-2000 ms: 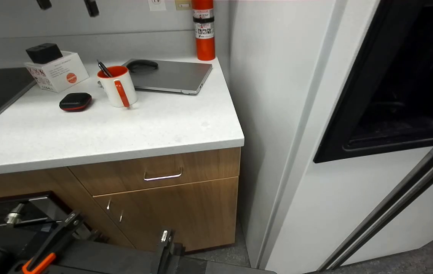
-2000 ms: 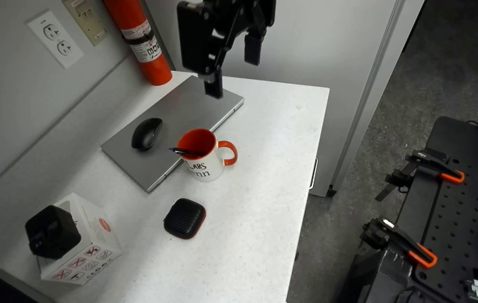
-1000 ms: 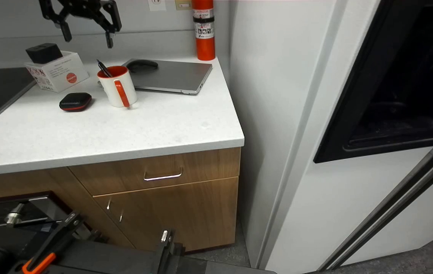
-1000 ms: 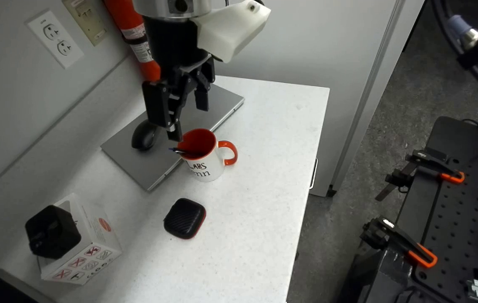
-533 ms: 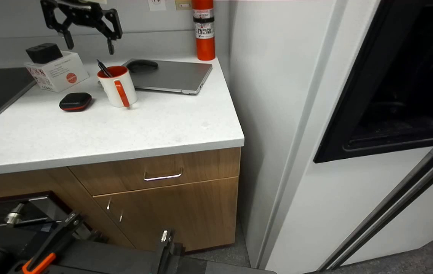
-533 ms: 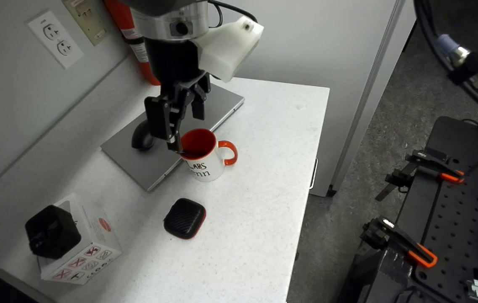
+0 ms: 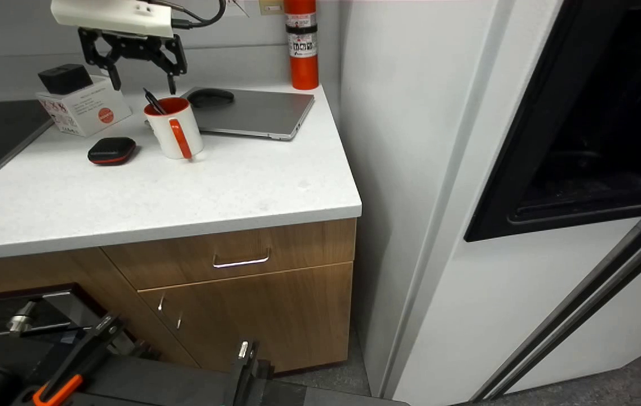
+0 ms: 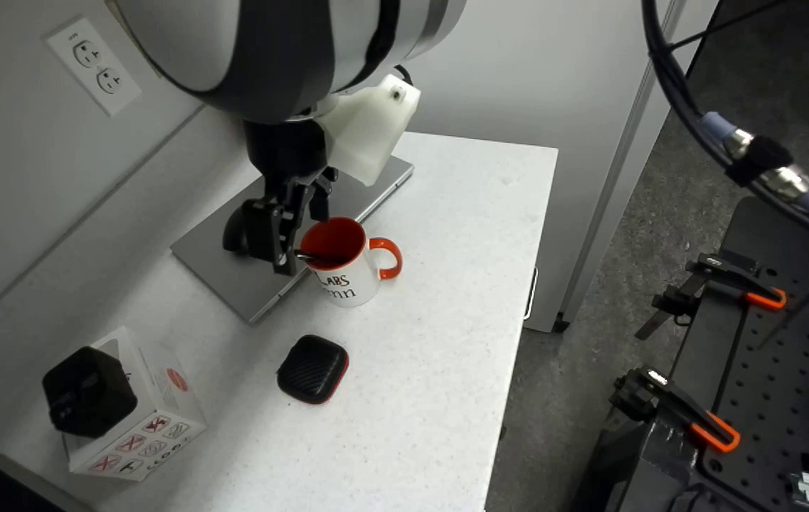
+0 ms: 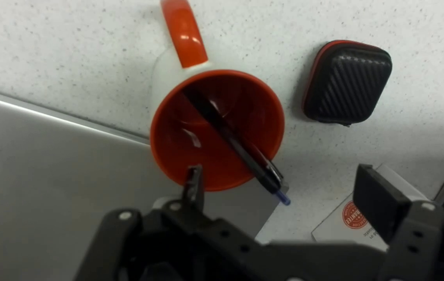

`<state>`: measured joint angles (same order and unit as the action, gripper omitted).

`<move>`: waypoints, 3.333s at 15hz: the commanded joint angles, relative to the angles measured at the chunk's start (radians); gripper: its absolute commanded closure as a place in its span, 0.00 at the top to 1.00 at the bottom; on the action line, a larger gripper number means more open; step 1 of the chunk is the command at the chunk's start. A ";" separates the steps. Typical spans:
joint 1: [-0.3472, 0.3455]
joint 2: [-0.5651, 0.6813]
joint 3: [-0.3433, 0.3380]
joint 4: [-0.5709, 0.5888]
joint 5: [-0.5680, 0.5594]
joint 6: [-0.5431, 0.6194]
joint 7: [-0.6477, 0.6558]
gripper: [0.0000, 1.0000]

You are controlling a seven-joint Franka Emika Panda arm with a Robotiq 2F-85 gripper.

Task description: Take the pen from the white cup and put it on the table

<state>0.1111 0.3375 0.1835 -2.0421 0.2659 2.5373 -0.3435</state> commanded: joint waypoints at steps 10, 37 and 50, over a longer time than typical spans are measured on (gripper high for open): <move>-0.044 0.070 0.050 0.061 -0.011 0.040 -0.058 0.34; -0.025 -0.349 -0.052 -0.267 -0.273 -0.074 0.432 0.03; -0.056 0.003 -0.119 -0.101 -0.186 -0.106 0.406 0.03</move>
<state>0.0620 0.2896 0.0678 -2.1997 0.0541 2.4372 0.0565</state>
